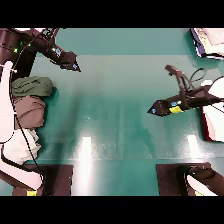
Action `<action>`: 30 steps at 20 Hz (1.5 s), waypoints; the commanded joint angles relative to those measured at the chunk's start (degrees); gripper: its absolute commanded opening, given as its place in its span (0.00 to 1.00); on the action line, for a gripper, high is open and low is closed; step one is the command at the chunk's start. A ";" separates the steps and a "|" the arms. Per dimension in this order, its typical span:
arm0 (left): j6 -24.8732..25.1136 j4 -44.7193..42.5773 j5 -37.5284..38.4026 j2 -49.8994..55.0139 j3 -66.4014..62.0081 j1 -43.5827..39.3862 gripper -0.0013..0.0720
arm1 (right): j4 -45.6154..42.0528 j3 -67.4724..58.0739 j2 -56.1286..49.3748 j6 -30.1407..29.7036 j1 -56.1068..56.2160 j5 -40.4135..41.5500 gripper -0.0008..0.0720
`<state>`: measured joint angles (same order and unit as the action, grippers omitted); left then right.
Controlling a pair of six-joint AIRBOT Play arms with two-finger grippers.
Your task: Fold the shirts.
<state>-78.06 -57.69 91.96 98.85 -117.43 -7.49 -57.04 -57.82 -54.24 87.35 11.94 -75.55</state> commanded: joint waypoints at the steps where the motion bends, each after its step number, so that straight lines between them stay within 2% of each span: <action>1: 0.04 0.00 0.00 -0.04 0.00 -0.02 0.05 | 0.09 -0.04 3.78 0.02 -3.08 2.97 0.03; 8: 0.04 0.00 -0.02 -0.04 0.00 -0.02 0.05 | 0.46 -0.04 7.37 0.02 -9.97 1.07 0.03; 13: 0.02 0.09 -0.09 -0.04 0.00 -0.02 0.05 | 0.46 -0.04 7.34 0.02 -10.49 0.35 0.03; 16: 0.04 1.99 -2.73 -0.04 0.00 -0.02 0.05 | 0.44 -0.04 7.34 0.02 -10.51 0.55 0.04; 18: 1.38 1.81 -1.18 -0.04 -0.17 0.15 0.05 | 0.42 -0.04 7.34 0.02 -10.51 0.55 0.03; 21: -2.27 -6.69 4.28 -0.13 -0.37 2.54 0.05 | 0.50 -0.04 6.73 0.02 -10.51 1.44 0.03; 25: -4.74 -29.44 6.56 -2.14 1.90 5.90 0.05 | 0.52 -0.04 4.17 0.02 -10.45 0.63 0.03; 28: -5.11 -30.88 4.57 -2.12 4.57 9.68 0.05 | 0.57 -0.04 1.07 0.02 -10.45 0.26 0.03; 29: -5.09 -30.88 3.58 -2.12 5.86 10.78 0.22 | 0.68 -0.04 0.11 0.02 -10.43 0.26 0.03; 30: -5.11 -30.93 1.03 -2.12 7.30 11.87 0.67 | 1.31 -0.04 -0.85 0.02 -10.34 0.35 0.04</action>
<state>-82.50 -84.18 96.20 96.92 -112.92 1.45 -56.47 -57.82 -52.69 87.35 1.52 -74.98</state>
